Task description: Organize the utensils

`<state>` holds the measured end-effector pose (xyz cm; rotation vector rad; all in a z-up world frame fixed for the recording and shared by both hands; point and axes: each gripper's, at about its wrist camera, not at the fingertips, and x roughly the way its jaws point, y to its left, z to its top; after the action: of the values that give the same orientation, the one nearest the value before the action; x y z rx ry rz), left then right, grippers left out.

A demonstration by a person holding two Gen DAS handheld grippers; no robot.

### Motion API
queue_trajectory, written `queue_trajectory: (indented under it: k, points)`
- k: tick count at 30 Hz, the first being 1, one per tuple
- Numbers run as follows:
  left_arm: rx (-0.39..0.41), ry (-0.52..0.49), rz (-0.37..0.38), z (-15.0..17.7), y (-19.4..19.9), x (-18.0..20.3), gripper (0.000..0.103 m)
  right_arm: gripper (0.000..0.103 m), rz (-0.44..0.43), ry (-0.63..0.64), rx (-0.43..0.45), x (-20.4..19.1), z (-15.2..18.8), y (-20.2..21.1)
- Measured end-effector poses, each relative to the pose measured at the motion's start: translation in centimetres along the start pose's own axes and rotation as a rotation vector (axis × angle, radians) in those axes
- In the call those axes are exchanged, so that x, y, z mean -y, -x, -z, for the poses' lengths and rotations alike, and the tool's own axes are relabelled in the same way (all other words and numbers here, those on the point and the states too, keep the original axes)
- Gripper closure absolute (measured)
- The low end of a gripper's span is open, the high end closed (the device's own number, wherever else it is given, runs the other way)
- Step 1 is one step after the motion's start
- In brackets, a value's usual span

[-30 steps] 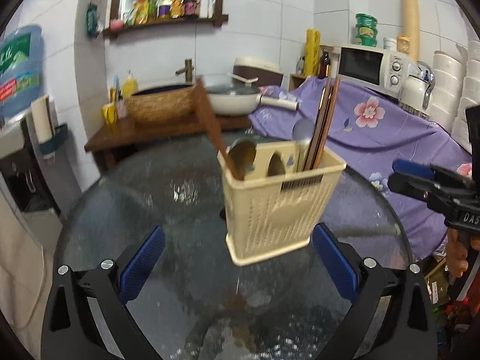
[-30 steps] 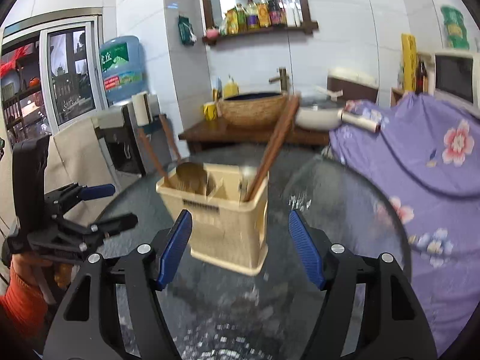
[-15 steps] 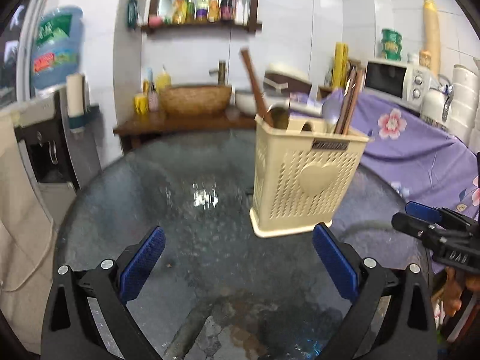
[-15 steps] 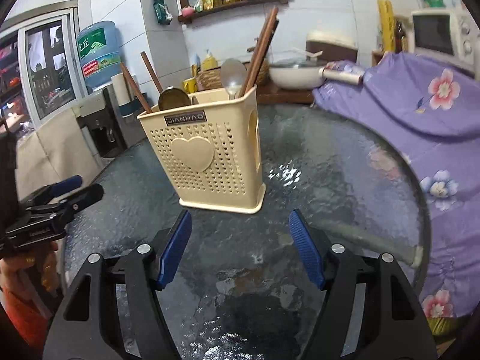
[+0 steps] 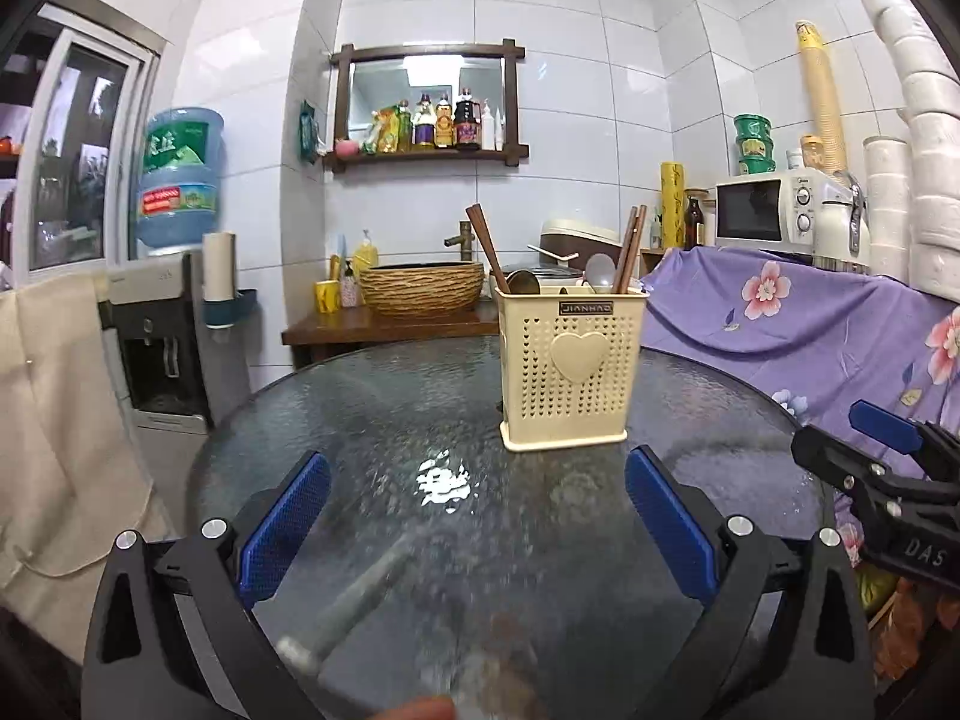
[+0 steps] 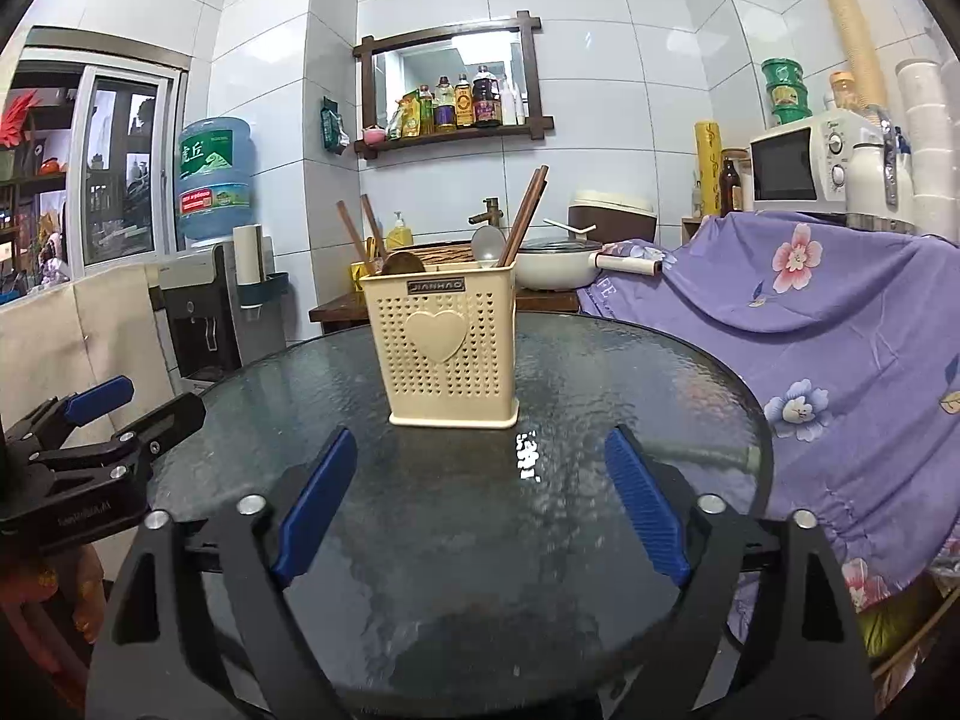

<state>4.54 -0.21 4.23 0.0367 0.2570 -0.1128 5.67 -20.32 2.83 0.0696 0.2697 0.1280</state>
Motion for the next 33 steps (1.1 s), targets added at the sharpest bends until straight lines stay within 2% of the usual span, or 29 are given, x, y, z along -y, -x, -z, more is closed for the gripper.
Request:
queue_trajectory:
  k: [4, 7, 11, 16, 25, 33]
  points:
    - [-0.013, 0.025, 0.016, 1.3, 2.3, 0.1, 0.006, 0.015, 0.008, 0.033, 0.011, -1.0, 1.3, 3.1]
    - [-0.050, 0.045, -0.004, 2.2, 3.2, -0.1, 0.006, 0.015, 0.011, 0.037, 0.019, -1.3, 1.6, 4.5]
    - [-0.059, 0.097, -0.016, 2.8, 4.1, -1.1, 0.006, 0.014, 0.019, 0.050, 0.024, -1.3, 2.0, 6.0]
    - [-0.040, 0.070, -0.051, 3.0, 5.0, -1.1, 0.006, 0.014, 0.006, 0.041, 0.022, -1.2, 2.3, 7.3]
    - [-0.002, 0.057, -0.062, 3.0, 5.7, -0.9, 0.006, 0.014, -0.009, 0.020, 0.004, -0.8, 2.5, 7.3]
    - [-0.010, 0.045, -0.050, 2.9, 5.5, -0.7, 0.006, 0.014, -0.008, 0.036, 0.005, -1.1, 2.5, 7.1]
